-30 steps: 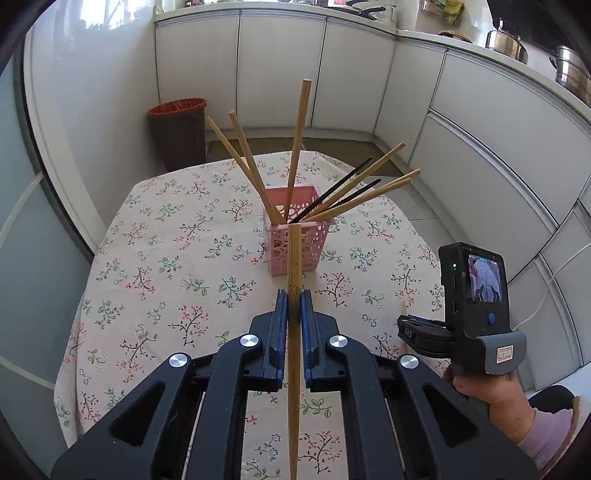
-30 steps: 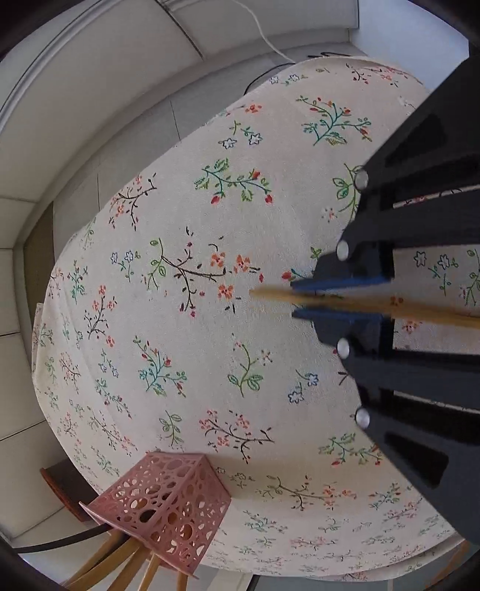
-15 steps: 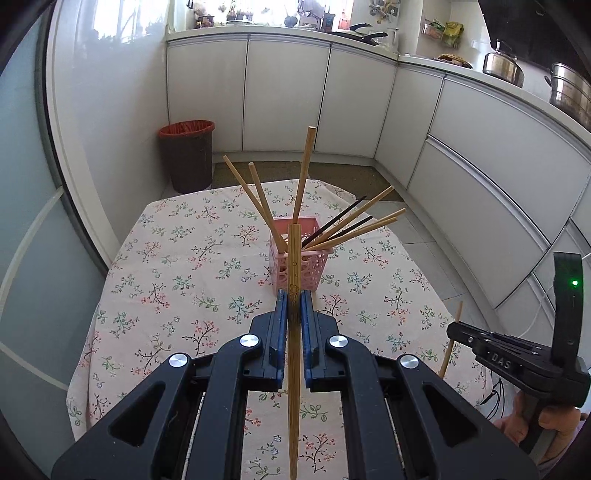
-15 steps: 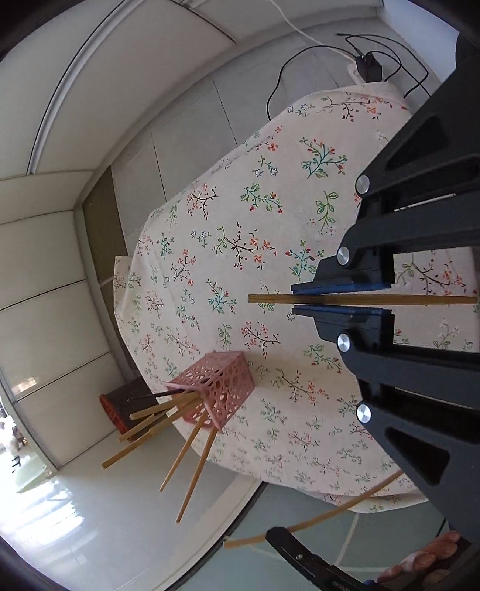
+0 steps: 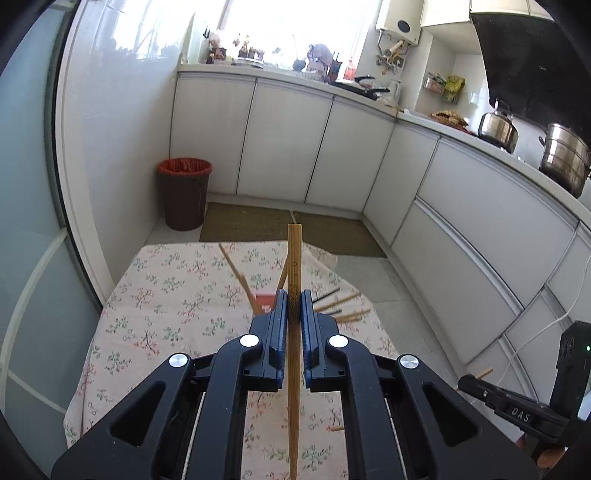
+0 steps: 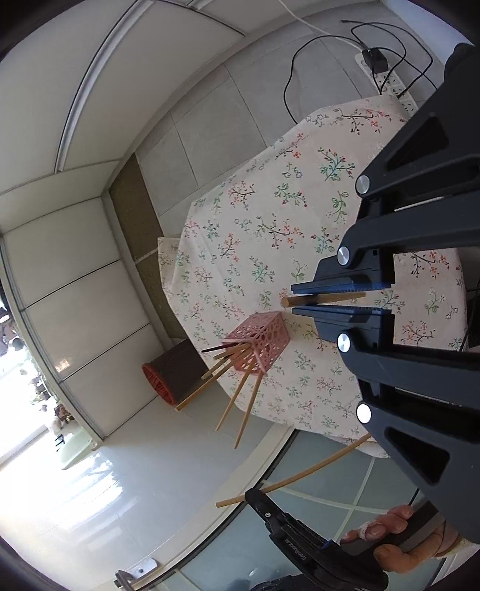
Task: Organize utensils
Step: 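Carry both held chopsticks upright over the pink holder with both tools, then open both tools to drop the chopsticks into the pink holder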
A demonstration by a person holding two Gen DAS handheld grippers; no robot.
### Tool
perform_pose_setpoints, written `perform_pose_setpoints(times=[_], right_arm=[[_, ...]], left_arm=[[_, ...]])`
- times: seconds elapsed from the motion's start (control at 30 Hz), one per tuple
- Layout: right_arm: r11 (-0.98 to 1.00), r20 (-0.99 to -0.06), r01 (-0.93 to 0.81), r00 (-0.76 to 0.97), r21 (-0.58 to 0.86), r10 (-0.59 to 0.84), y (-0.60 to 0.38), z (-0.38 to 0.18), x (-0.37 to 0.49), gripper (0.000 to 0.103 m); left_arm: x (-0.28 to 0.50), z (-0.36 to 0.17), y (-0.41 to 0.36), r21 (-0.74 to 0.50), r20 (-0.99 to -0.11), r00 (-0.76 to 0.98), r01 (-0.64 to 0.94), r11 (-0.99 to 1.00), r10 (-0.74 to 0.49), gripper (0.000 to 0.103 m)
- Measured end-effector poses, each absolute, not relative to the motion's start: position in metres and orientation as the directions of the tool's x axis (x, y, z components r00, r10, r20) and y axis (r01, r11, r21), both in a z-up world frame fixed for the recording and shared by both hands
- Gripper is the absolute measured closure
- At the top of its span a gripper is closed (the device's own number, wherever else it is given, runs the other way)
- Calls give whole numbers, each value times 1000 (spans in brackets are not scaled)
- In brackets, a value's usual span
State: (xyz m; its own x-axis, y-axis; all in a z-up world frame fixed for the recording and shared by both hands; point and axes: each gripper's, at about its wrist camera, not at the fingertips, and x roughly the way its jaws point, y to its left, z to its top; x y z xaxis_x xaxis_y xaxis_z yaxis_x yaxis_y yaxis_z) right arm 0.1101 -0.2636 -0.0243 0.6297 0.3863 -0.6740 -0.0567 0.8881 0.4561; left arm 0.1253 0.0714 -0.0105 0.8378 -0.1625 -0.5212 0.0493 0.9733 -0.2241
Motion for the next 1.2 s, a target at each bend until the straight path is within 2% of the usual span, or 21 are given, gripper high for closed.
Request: perform_pose_setpoints(times=[0.17,0.4,0.6,0.77,0.8,0.83,0.9,1.03,1.2], right_arm=[[875,-641,-56,658,481,395,-272,-7,126,97],[863,-628,-51,664,503,405,-281,0,148,97],[853,-627,-43,658,521,417,-288,-5,169,97],[853,-640,-51,639,519,427,-284,-11,184,97],[852,-641,-55,634,521,433,-282,-12,187,97],[850,-641,-60,629,523,439,-280,-11,187,97],[848,-639,-73,624,526,450,-277,-8,188,97],[850,-628,-104,629,517,459,-268,10,187,97],[838,-588,-164,642,520,491,-254,50,181,97]], left_arm=[[156,11,67,-240,-423,900,-6,971,-99,96],[203,9,66,-270,-340,940,-98,958,0,96],[230,-5,60,-241,-291,952,-165,956,91,96],[244,-37,56,-218,-289,948,-200,955,133,95],[246,-45,57,-226,-307,944,-197,954,122,92],[248,-52,59,-238,-335,936,-196,951,110,82],[243,-59,65,-259,-352,929,-213,942,114,72],[220,-48,82,-285,-338,935,-213,934,110,62],[181,-29,117,-347,-314,942,-233,908,122,56]])
